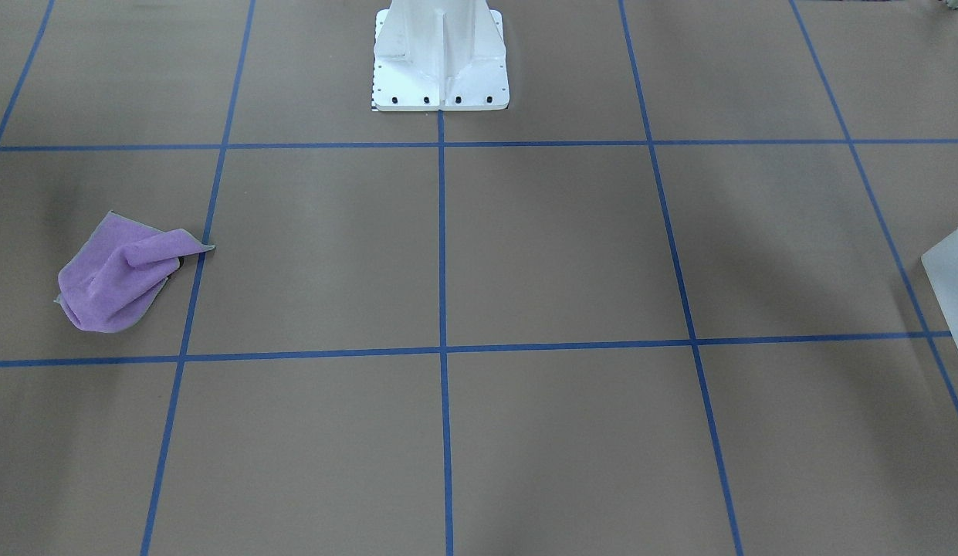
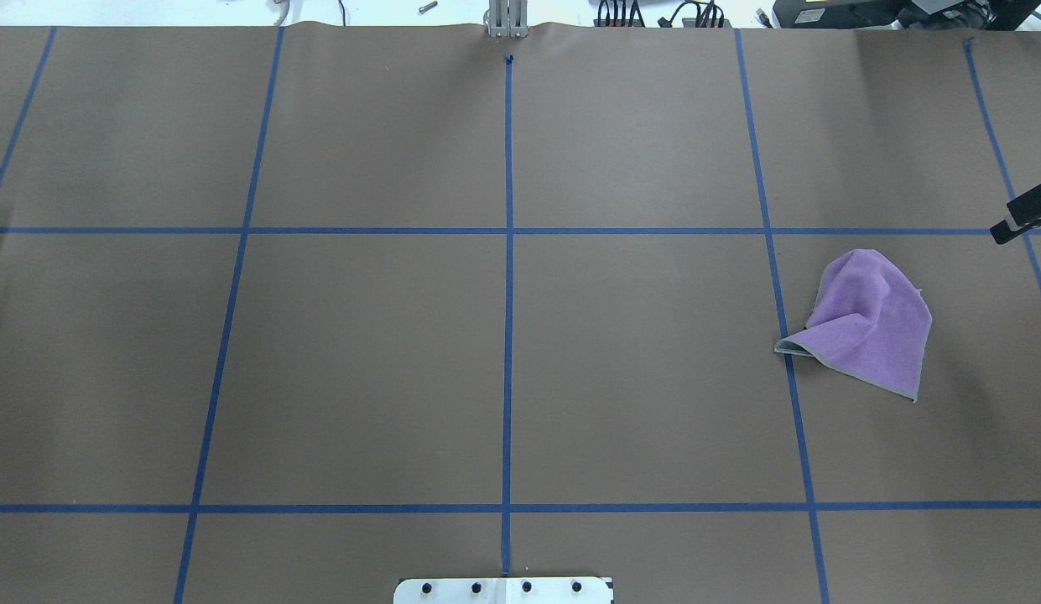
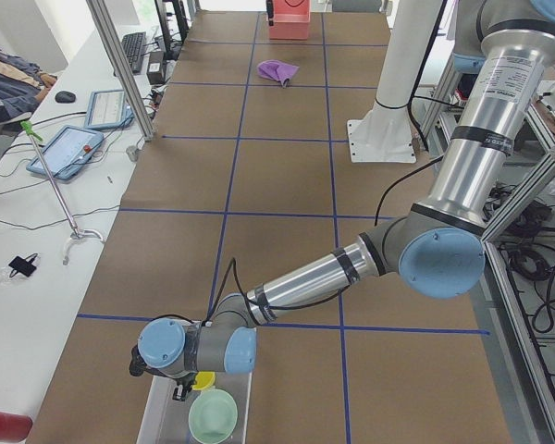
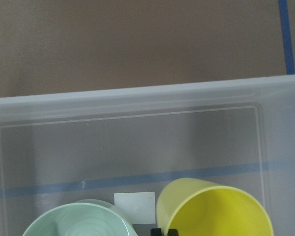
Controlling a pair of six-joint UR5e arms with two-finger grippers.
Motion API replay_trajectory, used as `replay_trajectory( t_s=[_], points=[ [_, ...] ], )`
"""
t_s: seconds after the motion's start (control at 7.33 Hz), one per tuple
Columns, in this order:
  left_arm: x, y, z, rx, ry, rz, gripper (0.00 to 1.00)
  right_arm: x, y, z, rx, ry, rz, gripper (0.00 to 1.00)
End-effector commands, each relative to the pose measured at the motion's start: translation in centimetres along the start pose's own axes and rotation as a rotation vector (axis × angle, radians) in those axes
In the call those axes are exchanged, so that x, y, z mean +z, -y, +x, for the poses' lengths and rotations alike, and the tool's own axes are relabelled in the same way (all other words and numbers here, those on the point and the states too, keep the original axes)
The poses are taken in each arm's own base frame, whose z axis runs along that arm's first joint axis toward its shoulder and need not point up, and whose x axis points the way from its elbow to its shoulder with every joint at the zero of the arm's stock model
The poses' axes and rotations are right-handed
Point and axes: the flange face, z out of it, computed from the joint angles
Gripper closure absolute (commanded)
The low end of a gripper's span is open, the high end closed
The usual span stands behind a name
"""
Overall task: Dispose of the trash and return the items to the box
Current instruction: 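Release the yellow cup while the right gripper moves toward the purple cloth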
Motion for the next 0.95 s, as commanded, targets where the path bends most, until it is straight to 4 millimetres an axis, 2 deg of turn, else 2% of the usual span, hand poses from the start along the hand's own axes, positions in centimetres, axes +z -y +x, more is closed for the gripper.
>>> replay_trajectory(
  t_s=[0.0, 0.14, 0.27, 0.41, 0.55, 0.68, 0.82],
  points=[
    [-0.7, 0.5, 0.8, 0.006, -0.069, 0.026, 0.02, -0.3, 0.5, -0.6, -0.014, -0.006, 0.011, 0.0],
    [-2.5, 1.8, 2.7, 0.024, -0.089, 0.057, 0.02, -0.6, 0.7, -0.9, -0.021, -0.005, 0.016, 0.0],
    [-5.9, 4.2, 6.0, -0.011, -0.091, 0.065, 0.02, -1.1, 1.6, -2.1, -0.045, -0.018, 0.034, 0.0],
    [-9.4, 5.3, 10.0, -0.03, -0.091, 0.055, 0.02, 0.4, 2.0, -5.1, -0.022, -0.071, 0.031, 0.0],
    [-12.3, 5.6, 13.5, -0.038, -0.091, 0.046, 0.02, 3.1, 2.0, -8.4, -0.01, -0.133, 0.019, 0.0],
    [-14.3, 4.8, 16.7, -0.049, -0.092, 0.047, 0.02, 5.9, 2.1, -9.0, -0.033, -0.132, -0.007, 0.0],
    [-14.0, 3.4, 19.6, -0.07, -0.092, 0.039, 0.02, 9.0, 3.0, -7.7, -0.03, -0.12, 0.006, 0.0]
  ],
)
